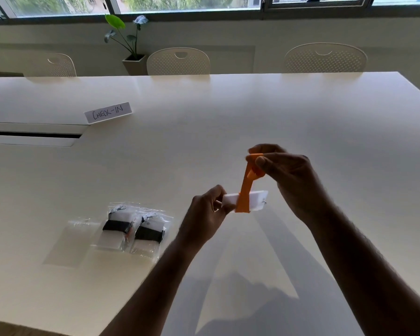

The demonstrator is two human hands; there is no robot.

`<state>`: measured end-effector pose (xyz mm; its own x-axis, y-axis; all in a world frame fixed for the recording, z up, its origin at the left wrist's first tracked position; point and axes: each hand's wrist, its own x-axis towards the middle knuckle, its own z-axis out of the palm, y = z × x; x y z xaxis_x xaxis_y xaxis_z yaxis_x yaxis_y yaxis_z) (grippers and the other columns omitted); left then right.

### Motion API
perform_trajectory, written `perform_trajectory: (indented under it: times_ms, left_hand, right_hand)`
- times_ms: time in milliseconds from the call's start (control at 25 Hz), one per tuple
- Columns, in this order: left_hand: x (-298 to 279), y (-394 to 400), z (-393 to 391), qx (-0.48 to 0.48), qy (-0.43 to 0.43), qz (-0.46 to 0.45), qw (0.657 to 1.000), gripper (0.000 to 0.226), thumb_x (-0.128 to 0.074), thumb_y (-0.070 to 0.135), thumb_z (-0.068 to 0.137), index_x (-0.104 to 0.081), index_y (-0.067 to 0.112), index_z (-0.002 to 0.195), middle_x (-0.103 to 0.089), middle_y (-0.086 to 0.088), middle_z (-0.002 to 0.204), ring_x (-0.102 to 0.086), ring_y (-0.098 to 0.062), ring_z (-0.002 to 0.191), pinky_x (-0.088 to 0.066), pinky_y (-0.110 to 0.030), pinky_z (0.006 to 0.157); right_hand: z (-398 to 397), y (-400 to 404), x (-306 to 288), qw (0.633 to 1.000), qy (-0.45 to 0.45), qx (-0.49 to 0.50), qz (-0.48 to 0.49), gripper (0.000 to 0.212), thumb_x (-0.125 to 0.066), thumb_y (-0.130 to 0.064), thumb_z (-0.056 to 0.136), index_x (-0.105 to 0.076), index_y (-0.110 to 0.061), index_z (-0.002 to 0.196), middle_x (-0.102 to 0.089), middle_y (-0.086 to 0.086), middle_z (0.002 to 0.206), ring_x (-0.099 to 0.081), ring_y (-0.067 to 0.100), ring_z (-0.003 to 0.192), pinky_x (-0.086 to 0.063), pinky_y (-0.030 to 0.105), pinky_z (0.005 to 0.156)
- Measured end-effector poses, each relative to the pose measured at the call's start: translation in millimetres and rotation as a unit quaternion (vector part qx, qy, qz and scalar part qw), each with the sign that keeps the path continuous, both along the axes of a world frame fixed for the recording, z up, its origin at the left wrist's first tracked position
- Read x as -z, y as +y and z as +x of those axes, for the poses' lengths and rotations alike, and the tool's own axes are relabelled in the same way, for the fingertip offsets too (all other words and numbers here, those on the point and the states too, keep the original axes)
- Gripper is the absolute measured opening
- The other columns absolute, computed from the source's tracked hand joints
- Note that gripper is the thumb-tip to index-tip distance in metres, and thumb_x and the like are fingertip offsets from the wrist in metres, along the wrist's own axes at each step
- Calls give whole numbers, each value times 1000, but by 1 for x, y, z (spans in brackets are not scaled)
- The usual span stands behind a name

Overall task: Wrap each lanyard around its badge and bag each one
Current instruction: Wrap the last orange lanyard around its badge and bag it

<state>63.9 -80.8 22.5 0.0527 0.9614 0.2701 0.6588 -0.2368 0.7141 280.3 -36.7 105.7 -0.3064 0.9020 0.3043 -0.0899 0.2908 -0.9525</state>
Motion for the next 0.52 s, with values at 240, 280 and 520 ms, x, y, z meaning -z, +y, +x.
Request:
perform_trajectory:
  times_ms: [240,280,520]
  left_hand:
    - [-18,-4,-2,138,6,7,990,18,-79,30,91,-66,18,94,-73,6,86,-67,-8,83,-57,-23,76]
    - [-20,-5,-2,145,-3,-1,989,16,-79,29,91,-67,18,94,-73,7,85,-68,-10,83,-57,-27,77]
    - [-43,-11,0,167,-129,-41,977,17,-83,17,88,-68,9,89,-74,-4,83,-71,-21,81,-59,-38,82]
  right_hand:
    - [8,20,9,997,-20,63,-36,31,-69,-36,89,-80,-14,110,-81,6,111,-74,25,112,-55,51,105]
    - [11,22,13,997,-26,60,-44,32,-69,-39,89,-80,-17,110,-81,5,112,-74,26,114,-53,55,105]
    - [12,23,43,989,16,1,-149,27,-62,-32,95,-81,-17,108,-80,6,115,-72,18,98,-54,41,88]
